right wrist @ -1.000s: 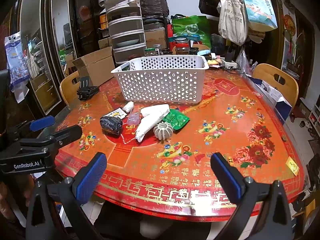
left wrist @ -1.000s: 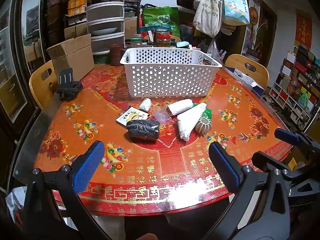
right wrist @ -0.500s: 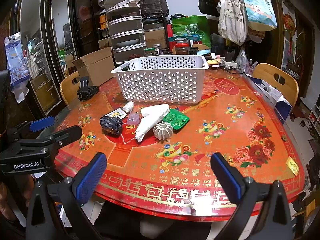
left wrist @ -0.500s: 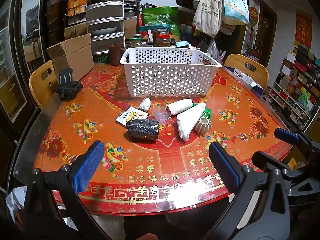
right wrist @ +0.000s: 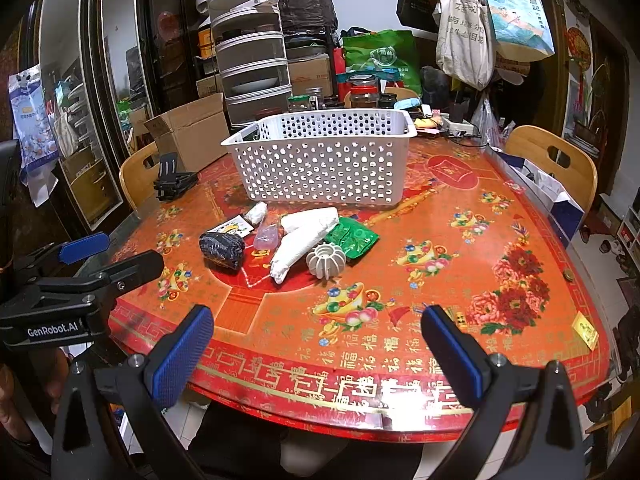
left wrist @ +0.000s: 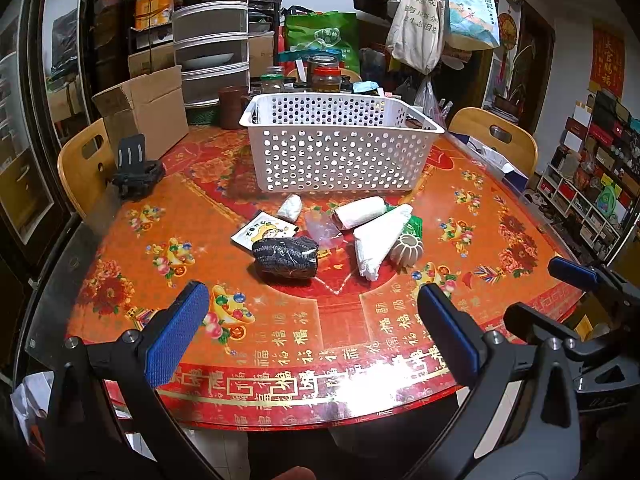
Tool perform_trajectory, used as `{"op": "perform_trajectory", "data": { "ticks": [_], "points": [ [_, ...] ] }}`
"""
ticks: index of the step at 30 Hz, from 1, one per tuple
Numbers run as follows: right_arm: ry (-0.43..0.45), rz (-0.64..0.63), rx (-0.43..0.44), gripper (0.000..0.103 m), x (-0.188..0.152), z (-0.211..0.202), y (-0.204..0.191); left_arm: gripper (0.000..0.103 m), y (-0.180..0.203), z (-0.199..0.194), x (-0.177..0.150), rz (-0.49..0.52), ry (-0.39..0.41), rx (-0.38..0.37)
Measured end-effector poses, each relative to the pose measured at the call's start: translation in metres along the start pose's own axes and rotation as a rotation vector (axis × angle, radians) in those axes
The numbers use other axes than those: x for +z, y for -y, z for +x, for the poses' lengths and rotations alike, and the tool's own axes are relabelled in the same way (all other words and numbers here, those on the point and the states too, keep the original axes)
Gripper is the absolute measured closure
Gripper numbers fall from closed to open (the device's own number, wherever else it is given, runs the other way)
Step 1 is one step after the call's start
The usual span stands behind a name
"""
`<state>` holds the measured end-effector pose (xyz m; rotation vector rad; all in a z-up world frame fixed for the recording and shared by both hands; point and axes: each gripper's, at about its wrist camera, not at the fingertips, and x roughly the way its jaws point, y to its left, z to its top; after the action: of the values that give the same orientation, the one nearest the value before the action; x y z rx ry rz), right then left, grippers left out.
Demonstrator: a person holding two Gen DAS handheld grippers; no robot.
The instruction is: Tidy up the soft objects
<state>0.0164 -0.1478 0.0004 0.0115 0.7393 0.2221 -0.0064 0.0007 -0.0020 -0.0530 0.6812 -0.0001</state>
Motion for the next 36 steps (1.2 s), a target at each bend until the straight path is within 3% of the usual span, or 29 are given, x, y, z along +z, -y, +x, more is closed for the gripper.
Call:
{"op": "perform_trajectory", "data": {
  "ticks": [12,18,21,25,28,32,36],
  "points": [
    [-0.006,0.006,0.003,0.000,-0.002,0.002,-0.001,0.000,-0.001,0.007,-0.005,-0.009,-0.014,0.002],
    [-0.019,0.035,0.007,0.000,-0.003,0.013,0.006,0.000,-0.007,0.020,-0.004,-0.007,-0.025,-0.032],
    [-0.012,0.050,-0.016,0.000,-0.004,0.023,0.014,0.000,-0.019,0.035,-0.003,-0.052,-0.030,-0.075],
    [-0.015,0.076,-0.017,0.000,-0.003,0.045,0.029,0.000,-0.033,0.072,-0.004,-0.053,-0.097,0.034],
    [-0.042,0.084,-0.010,0.000,-0.003,0.065,0.037,0.000,-0.039,0.100,-0.007,-0.043,-0.175,-0.004],
    [-0.068,0.083,0.060,0.004,0.000,0.087,0.042,0.000,-0.049,0.113,-0.005,-0.090,-0.157,-0.080],
    [-0.079,0.093,0.116,0.008,0.004,0.101,0.045,0.000,-0.044,0.138,0.001,-0.046,-0.191,-0.047]
  ]
}}
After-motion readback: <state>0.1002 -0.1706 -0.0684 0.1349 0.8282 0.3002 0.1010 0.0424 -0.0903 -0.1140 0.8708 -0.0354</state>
